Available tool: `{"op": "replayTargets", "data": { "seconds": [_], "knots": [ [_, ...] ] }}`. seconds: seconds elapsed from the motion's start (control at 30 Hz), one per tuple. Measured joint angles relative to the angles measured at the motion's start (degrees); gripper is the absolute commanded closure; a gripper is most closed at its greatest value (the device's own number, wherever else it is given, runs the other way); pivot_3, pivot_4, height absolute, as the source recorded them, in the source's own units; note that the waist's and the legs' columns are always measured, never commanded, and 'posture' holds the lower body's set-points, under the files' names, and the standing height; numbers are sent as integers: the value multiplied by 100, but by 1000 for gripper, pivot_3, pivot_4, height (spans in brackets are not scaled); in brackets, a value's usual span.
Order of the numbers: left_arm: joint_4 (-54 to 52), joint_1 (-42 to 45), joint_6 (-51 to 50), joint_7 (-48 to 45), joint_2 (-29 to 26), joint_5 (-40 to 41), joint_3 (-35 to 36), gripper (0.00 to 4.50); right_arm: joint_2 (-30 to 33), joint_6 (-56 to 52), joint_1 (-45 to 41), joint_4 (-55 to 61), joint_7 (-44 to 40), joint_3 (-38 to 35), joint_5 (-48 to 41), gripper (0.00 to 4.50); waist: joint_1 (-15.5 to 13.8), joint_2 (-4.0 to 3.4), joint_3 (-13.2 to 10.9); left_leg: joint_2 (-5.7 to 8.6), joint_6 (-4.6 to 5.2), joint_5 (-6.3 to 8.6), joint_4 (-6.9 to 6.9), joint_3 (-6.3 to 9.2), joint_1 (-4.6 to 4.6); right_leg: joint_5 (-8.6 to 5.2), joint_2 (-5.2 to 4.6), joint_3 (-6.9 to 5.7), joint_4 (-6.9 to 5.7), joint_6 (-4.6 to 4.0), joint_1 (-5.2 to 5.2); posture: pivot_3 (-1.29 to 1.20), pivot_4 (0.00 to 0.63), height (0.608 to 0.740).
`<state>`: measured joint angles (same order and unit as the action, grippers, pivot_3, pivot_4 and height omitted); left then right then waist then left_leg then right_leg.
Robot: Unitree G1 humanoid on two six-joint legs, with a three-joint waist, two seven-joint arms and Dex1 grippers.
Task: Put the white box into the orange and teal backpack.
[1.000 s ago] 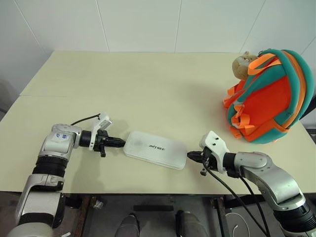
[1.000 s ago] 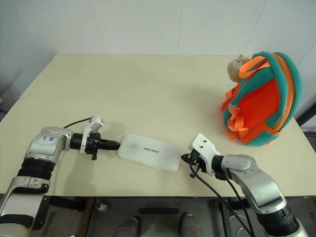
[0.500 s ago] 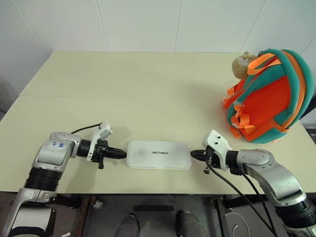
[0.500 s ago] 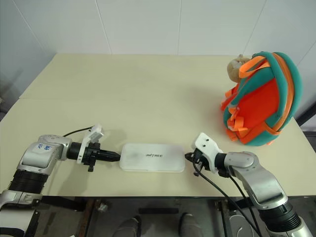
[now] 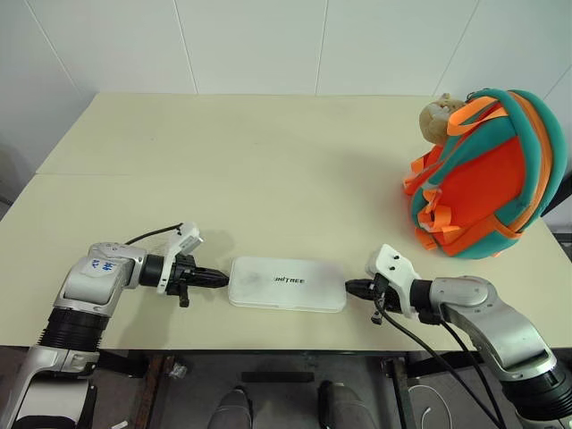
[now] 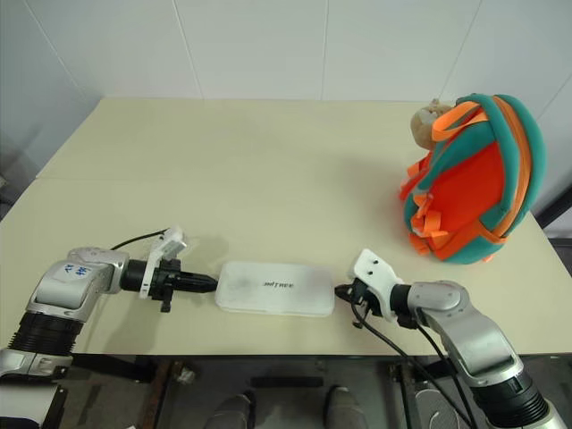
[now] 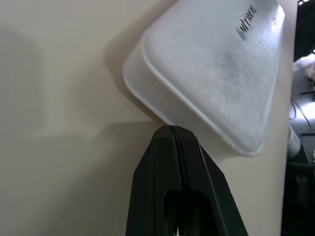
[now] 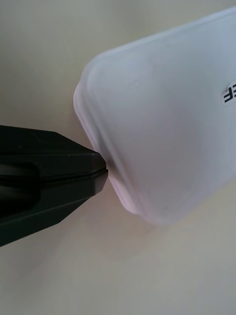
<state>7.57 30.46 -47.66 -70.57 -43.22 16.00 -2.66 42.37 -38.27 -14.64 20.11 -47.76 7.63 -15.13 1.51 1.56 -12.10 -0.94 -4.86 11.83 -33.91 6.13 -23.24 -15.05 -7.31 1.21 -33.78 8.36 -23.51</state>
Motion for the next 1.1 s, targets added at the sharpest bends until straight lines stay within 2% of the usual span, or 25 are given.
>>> {"op": "replayTargets", "data": {
  "seconds": [0.2, 0.3, 0.33, 0.43, 0.67, 0.7, 0.83, 1.0, 1.1],
  "knots": [
    [28, 53, -73, 224, 16, 427, 496, 4486, 309, 268, -10, -465, -6, -373, 77, 4500, 2, 0, 0, 0, 0, 0, 0, 0, -1, 4, 0, 0, -1, 8, 0, 0, 150, 740],
    [165, 262, -540, 510, 100, 645, 622, 4500, 409, 335, -23, -513, -35, -425, 108, 3920, -1, 0, 0, 0, 0, 0, -2, 0, 0, 8, 1, 0, -4, 16, 0, 0, 150, 740],
    [243, 383, -846, 597, 100, 745, 648, 4500, 411, 336, -48, -518, -43, -438, 106, 3579, 0, 0, 0, 0, 0, 0, -5, -1, 0, 9, 1, 1, -6, 18, 0, 0, 150, 740],
    [263, 597, -1330, 863, 96, 839, 672, 3924, 413, 342, -85, -536, -44, -451, 107, 2613, 9, 0, 0, 1, 0, 0, -6, -2, 1, 13, 1, 5, -6, 25, 0, 0, 150, 740],
    [486, 728, -2114, 1093, 96, 1215, 774, 1643, 371, 358, -185, -647, -7, -446, 122, 119, 5, 1, 0, 1, 0, 0, -6, -2, 0, 15, 1, 5, -8, 31, -1, 0, 150, 740],
    [490, 770, -2321, 1079, 89, 1340, 843, 1356, 348, 358, -200, -647, 2, -444, 122, 0, 5, 1, 0, 1, 0, 0, -6, -2, 1, 15, 1, 5, -8, 31, -1, 0, 150, 740],
    [648, 867, -3137, 961, -125, 1780, 948, 52, 273, 357, -185, -646, 53, -440, 123, 0, 16, 0, 0, 1, 0, 0, -5, -2, 2, 15, 1, 6, -9, 31, -1, 0, 150, 740],
    [1226, 936, -4020, 801, -260, 2212, 1008, 19, 201, 328, -96, -551, 110, -437, 120, 0, 10, 1, 0, 1, 0, 0, -5, -2, 2, 14, 1, 5, -10, 30, -2, 0, 150, 740],
    [1422, 947, -4383, 726, -424, 2336, 725, 19, 175, 291, -39, -489, 144, -429, 120, 0, 9, 1, 0, 1, 0, 0, -5, -2, 2, 13, 1, 5, -10, 28, -2, 0, 150, 740]
  ]
}}
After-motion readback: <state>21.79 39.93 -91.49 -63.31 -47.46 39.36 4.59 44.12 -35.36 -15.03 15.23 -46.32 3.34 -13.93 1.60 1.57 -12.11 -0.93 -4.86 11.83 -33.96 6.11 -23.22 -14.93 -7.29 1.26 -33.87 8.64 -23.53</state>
